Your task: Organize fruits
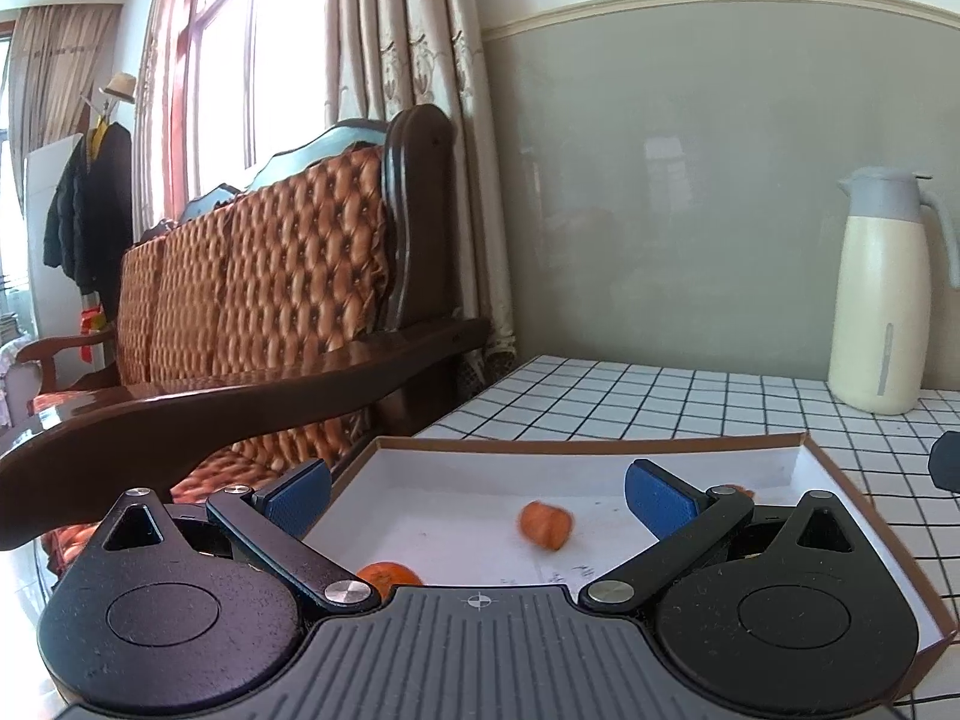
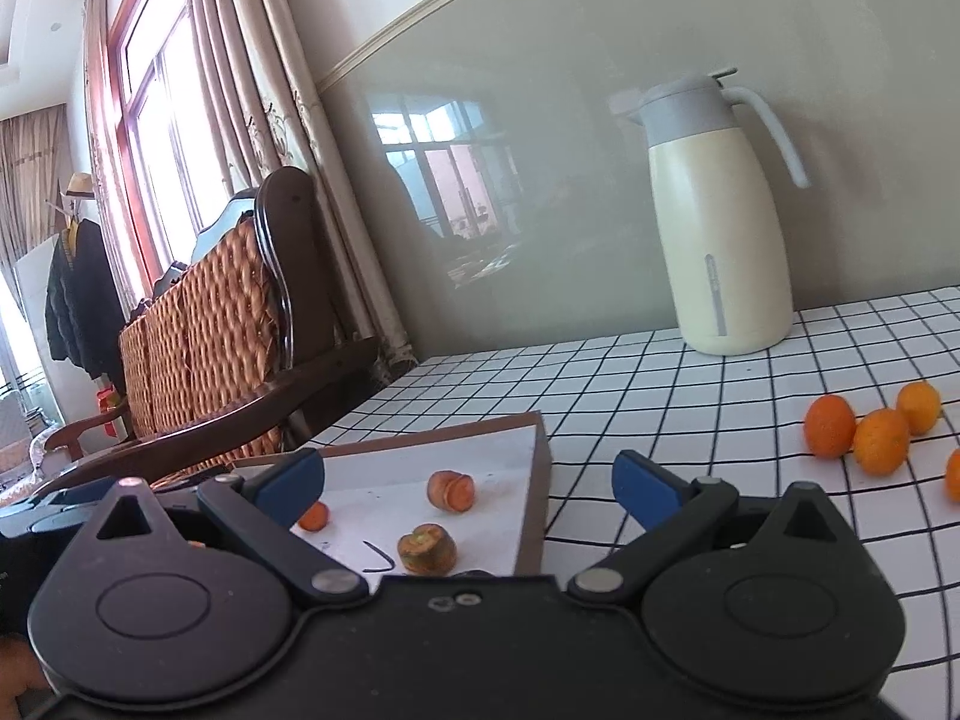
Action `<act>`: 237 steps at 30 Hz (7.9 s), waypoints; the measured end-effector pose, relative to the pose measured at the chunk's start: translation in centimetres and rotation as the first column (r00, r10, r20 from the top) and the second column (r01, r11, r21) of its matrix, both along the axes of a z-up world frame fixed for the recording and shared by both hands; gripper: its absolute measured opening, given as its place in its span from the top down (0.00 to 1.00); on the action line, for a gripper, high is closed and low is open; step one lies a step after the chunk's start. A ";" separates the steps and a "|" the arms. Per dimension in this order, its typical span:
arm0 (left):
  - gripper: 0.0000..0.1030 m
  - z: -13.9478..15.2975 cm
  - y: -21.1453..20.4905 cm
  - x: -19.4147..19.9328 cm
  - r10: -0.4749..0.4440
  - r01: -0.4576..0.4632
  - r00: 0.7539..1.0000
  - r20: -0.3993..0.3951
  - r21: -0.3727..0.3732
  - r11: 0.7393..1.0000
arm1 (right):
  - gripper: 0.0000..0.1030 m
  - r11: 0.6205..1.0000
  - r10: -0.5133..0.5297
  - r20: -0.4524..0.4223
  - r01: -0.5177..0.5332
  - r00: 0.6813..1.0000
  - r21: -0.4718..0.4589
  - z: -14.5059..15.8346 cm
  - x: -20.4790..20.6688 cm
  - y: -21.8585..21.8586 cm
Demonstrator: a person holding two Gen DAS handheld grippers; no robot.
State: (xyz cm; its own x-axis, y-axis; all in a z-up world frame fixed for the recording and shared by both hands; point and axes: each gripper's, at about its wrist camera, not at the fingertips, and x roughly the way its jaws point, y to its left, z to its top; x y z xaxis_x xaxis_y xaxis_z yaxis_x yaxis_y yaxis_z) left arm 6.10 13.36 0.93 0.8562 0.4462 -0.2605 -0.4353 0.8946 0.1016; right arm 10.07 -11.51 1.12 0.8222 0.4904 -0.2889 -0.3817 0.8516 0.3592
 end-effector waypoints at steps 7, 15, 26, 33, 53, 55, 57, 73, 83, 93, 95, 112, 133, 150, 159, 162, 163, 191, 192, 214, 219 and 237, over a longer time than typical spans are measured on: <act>0.00 0.5 -2.5 0.5 -0.064 0.064 0.998 0.008 0.000 0.998 | 0.06 0.999 -0.042 -0.005 0.042 0.999 -0.009 0.2 -0.5 -2.2; 0.00 0.7 -6.9 1.2 -0.161 0.161 0.987 0.006 0.010 0.987 | 0.06 0.994 -0.106 -0.009 0.106 0.994 -0.031 0.2 -1.0 -5.1; 0.00 0.5 -12.3 1.7 -0.291 0.291 0.957 -0.011 0.018 0.957 | 0.06 0.966 -0.257 -0.036 0.255 0.966 -0.050 -0.3 -1.4 -9.6; 0.00 0.1 -15.3 2.2 -0.371 0.372 0.928 -0.037 0.013 0.928 | 0.06 0.935 -0.353 -0.084 0.349 0.932 -0.056 -1.1 -1.1 -12.6; 0.00 -1.9 -22.5 4.7 -0.490 0.497 0.858 -0.151 0.010 0.867 | 0.13 0.882 -0.467 -0.138 0.448 0.874 -0.148 -3.2 -1.0 -17.7; 0.00 -2.1 -23.0 5.0 -0.495 0.502 0.854 -0.160 0.006 0.865 | 0.16 0.882 -0.465 -0.142 0.444 0.874 -0.159 -3.3 -1.0 -17.8; 0.00 -2.2 -23.4 5.2 -0.498 0.506 0.851 -0.164 0.006 0.863 | 0.20 0.880 -0.466 -0.140 0.441 0.873 -0.178 -3.4 -0.8 -17.8; 0.00 -3.1 -24.6 6.5 -0.490 0.501 0.848 -0.201 0.006 0.865 | 0.44 0.902 -0.423 -0.172 0.394 0.890 -0.178 -4.1 2.0 -17.1; 0.00 -3.6 -24.4 7.5 -0.485 0.495 0.847 -0.218 -0.011 0.869 | 0.64 0.905 -0.417 -0.236 0.376 0.878 -0.202 -5.2 4.5 -16.8; 0.00 -3.9 -26.2 8.5 -0.519 0.524 0.825 -0.226 -0.042 0.851 | 0.75 0.880 -0.461 -0.227 0.411 0.858 -0.236 -5.1 4.3 -18.0; 0.00 -4.1 -26.7 8.6 -0.530 0.533 0.817 -0.228 -0.053 0.844 | 0.75 0.871 -0.477 -0.223 0.424 0.850 -0.247 -5.0 3.9 -18.8; 0.28 -5.1 -31.5 12.7 -0.564 0.511 0.793 -0.232 -0.250 0.822 | 0.73 0.860 -0.500 -0.227 0.447 0.836 -0.248 -5.6 2.4 -22.0; 0.63 -5.1 -29.5 10.5 -0.591 0.553 0.760 -0.272 -0.209 0.807 | 0.74 0.867 -0.484 -0.223 0.427 0.846 -0.257 -5.5 2.0 -21.9; 0.25 -4.7 -28.7 8.3 -0.587 0.593 0.758 -0.286 -0.074 0.802 | 0.62 0.877 -0.472 -0.234 0.426 0.850 -0.223 -5.4 1.7 -22.0; 0.56 -4.9 -28.7 9.2 -0.590 0.578 0.760 -0.271 -0.132 0.805 | 0.76 0.862 -0.488 -0.210 0.430 0.847 -0.268 -5.4 1.8 -21.7; 0.63 -5.0 -28.5 9.4 -0.586 0.572 0.764 -0.269 -0.136 0.809 | 0.76 0.863 -0.489 -0.214 0.431 0.846 -0.265 -5.5 1.8 -21.8; 0.63 -5.1 -28.5 9.4 -0.587 0.574 0.763 -0.270 -0.136 0.808 | 0.76 0.862 -0.488 -0.213 0.430 0.846 -0.267 -5.5 1.8 -21.8; 0.64 -2.2 -23.2 4.1 -0.603 0.590 0.768 -0.217 -0.127 0.797 | 0.76 0.955 -0.258 -0.161 0.227 0.953 -0.189 -2.3 -0.9 -15.5; 0.64 -2.0 -22.8 3.8 -0.602 0.589 0.770 -0.213 -0.127 0.798 | 0.76 0.960 -0.241 -0.157 0.211 0.958 -0.187 -2.1 -0.9 -15.0; 0.64 0.5 -11.7 -0.4 -0.428 0.415 0.899 -0.097 -0.127 0.901 | 0.76 0.985 -0.075 -0.015 0.072 0.997 -0.154 0.6 -1.0 -6.0; 0.64 0.8 -9.0 -0.8 -0.363 0.352 0.929 -0.072 -0.127 0.927 | 0.76 0.987 -0.052 0.028 0.055 0.998 -0.152 1.2 -0.9 -4.0; 0.64 1.8 -1.4 -1.3 -0.201 0.197 0.979 -0.015 -0.157 0.968 | 0.76 0.994 -0.010 0.066 0.018 0.998 -0.112 1.9 0.0 0.5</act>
State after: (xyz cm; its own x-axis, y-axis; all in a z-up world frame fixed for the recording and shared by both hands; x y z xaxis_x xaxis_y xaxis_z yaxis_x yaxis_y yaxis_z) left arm 4.81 11.91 2.74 0.9142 0.2202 -0.3401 -0.2458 0.9687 -0.0337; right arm 10.04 -11.00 3.02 0.8475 0.4463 -0.2873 -0.3890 0.8905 0.2360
